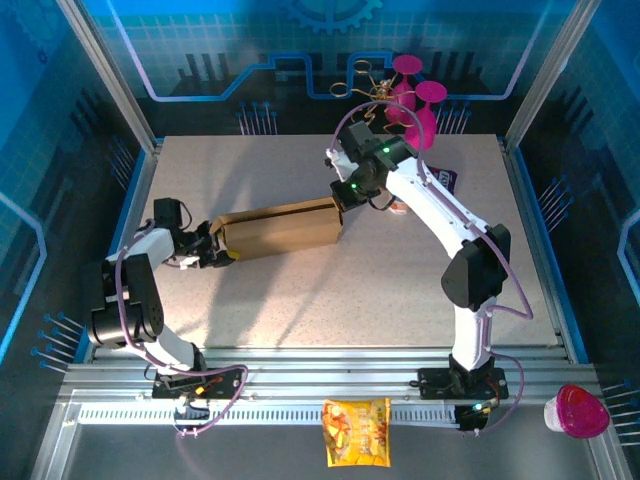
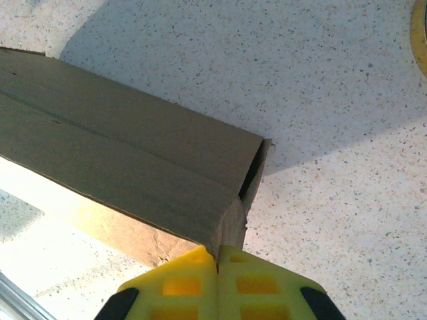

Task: Fold the paper box

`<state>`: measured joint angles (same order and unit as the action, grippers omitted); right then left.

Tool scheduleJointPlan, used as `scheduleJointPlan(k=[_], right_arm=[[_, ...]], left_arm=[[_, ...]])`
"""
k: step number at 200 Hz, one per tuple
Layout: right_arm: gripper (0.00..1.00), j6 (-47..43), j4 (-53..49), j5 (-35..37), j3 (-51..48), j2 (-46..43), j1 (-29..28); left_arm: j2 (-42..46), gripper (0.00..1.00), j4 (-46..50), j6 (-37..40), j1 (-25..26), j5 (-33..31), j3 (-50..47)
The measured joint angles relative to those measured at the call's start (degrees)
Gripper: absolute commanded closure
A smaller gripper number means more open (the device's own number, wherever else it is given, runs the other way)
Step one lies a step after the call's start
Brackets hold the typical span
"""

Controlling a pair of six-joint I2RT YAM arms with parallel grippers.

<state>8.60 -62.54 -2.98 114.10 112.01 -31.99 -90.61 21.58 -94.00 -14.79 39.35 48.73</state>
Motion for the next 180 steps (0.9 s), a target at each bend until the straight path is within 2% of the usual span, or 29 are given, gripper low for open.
scheduleJointPlan(k=[47, 120, 180], right_arm=[[1.0, 3.4, -0.8, -0.8, 0.5, 0.1, 0.0], [1.0, 6.0, -9.7, -3.7, 12.3, 5.5, 0.3], [1.0, 8.0, -13.0, -6.5, 13.6, 6.7, 1.5]], left_arm=[[0.0, 0.57, 0.0, 0.0, 0.0, 0.0, 0.0], [-0.2, 0.63, -0.6, 0.0, 0.0, 0.2, 0.0], [-0.2, 0.69, -0.6, 0.1, 0.0, 0.2, 0.0]])
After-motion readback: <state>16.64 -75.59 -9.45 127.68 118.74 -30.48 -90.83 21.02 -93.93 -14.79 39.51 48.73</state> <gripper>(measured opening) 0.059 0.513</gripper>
